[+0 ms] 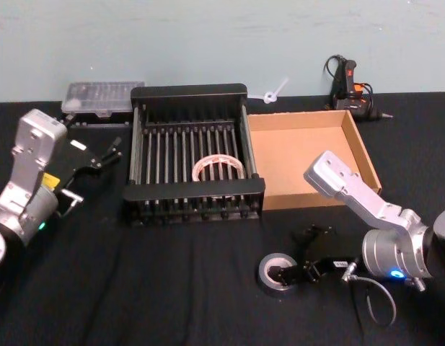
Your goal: Pick up the white tape and place it into the black box , Pick up the silver tape and place it into the brown box.
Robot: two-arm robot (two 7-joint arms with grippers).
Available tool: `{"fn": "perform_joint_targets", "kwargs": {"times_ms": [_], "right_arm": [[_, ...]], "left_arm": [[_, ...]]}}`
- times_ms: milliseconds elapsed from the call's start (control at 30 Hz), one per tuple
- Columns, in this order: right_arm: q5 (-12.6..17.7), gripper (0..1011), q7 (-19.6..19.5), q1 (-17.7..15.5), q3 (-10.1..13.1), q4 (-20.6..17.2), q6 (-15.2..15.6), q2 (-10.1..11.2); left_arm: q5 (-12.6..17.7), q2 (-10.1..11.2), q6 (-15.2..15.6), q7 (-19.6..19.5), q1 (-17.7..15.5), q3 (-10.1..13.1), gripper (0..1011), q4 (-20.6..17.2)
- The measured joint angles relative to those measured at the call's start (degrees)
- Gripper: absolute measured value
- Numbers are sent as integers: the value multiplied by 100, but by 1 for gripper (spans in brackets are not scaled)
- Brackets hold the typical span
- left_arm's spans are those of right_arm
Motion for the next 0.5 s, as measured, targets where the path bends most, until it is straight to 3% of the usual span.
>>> {"fn": "perform_joint_targets", "kwargs": {"times_ms": [200,500], "right_arm": [[1,979,1,0,0,-3,-3,3],[2,747,1,0,0,-3,-6,3]], "left_arm": [[0,0,0,0,0,0,1001,0],[0,0,0,0,0,0,1001,0]]}}
